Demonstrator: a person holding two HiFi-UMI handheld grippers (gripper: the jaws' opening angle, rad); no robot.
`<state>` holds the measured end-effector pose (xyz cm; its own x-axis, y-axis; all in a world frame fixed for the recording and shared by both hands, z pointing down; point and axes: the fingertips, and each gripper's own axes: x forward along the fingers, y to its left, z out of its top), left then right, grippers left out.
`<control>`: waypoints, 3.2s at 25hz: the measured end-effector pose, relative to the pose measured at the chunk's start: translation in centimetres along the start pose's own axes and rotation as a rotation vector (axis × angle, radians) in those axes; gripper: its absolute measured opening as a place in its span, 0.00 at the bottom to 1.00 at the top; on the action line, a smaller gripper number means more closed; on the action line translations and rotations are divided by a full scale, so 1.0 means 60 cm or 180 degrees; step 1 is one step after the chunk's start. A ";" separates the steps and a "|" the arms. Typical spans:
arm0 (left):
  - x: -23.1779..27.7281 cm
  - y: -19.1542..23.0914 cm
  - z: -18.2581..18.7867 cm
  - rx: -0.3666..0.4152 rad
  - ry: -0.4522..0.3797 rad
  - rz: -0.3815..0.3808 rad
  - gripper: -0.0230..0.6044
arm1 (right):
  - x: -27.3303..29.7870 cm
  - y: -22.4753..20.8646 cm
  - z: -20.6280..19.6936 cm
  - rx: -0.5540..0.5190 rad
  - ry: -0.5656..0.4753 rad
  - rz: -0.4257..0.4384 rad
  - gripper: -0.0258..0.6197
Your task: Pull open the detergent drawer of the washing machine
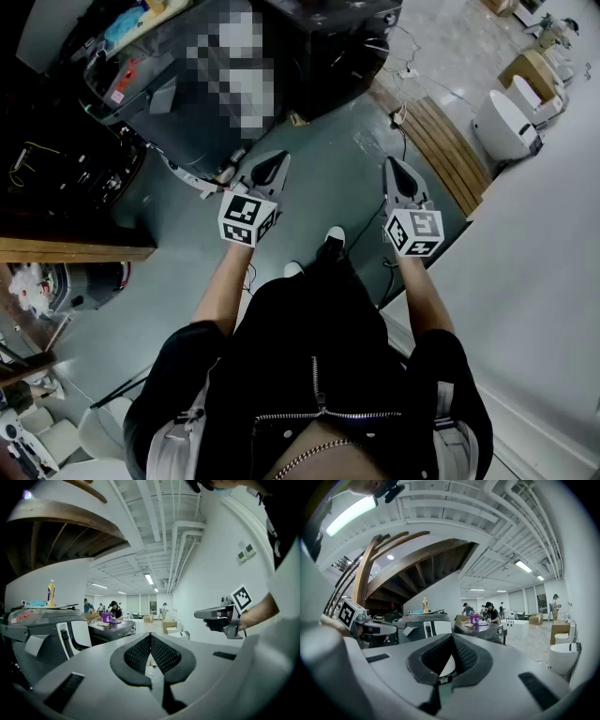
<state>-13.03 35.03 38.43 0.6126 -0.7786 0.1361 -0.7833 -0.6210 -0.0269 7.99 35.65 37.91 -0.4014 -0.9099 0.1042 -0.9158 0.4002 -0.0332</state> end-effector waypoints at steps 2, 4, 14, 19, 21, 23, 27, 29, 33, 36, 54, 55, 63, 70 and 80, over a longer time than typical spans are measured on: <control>-0.005 -0.003 -0.002 0.0028 0.0007 -0.0010 0.07 | -0.001 0.005 -0.009 0.0012 0.0064 0.0006 0.05; -0.010 -0.004 -0.005 0.0027 0.0004 -0.0007 0.07 | -0.002 0.009 -0.015 -0.0002 0.0092 0.0003 0.05; -0.022 0.014 -0.017 -0.0020 0.0003 0.0034 0.07 | 0.011 0.038 -0.014 -0.0077 0.0079 0.0026 0.05; -0.018 0.030 -0.021 -0.0032 0.0007 0.0031 0.07 | 0.025 0.040 -0.008 -0.0057 0.0054 -0.0004 0.05; -0.013 0.035 -0.021 -0.0042 0.0003 0.0027 0.07 | 0.031 0.038 -0.006 -0.0051 0.0050 -0.0017 0.05; -0.003 0.041 -0.021 -0.0047 0.0003 0.0016 0.07 | 0.041 0.031 -0.007 -0.0038 0.0058 -0.0034 0.05; 0.023 0.054 -0.029 -0.0089 0.0059 -0.0009 0.07 | 0.070 0.014 -0.020 0.0029 0.0141 -0.0048 0.05; 0.043 0.064 -0.031 -0.0101 0.0076 -0.0010 0.06 | 0.091 0.000 -0.021 0.0057 0.0155 -0.0043 0.05; 0.092 0.093 -0.025 -0.0103 0.0088 0.0021 0.07 | 0.148 -0.030 -0.016 0.0056 0.0164 0.0006 0.05; 0.136 0.118 -0.015 -0.0108 0.0113 0.0058 0.07 | 0.196 -0.058 -0.004 0.0059 0.0174 0.0057 0.05; 0.383 0.175 0.029 -0.0256 0.0224 0.0503 0.07 | 0.427 -0.270 0.030 0.0115 0.0277 0.0576 0.05; 0.390 0.178 0.029 -0.0245 0.0241 0.0515 0.07 | 0.435 -0.277 0.031 0.0155 0.0261 0.0583 0.05; 0.435 0.216 0.030 -0.0194 0.0267 0.0564 0.07 | 0.498 -0.290 0.008 0.0334 0.0316 0.0639 0.05; 0.508 0.282 0.020 -0.0207 0.0233 0.0407 0.07 | 0.577 -0.302 0.007 0.0377 0.0314 0.0525 0.05; 0.638 0.424 0.020 -0.0158 0.0271 0.0072 0.07 | 0.743 -0.325 0.024 0.0592 0.0379 0.0321 0.05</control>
<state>-9.36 -10.69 41.75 0.5852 -0.7805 0.2198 -0.8024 -0.5965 0.0178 7.91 -12.90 41.75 -0.4968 -0.8428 0.2071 -0.8620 0.4514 -0.2307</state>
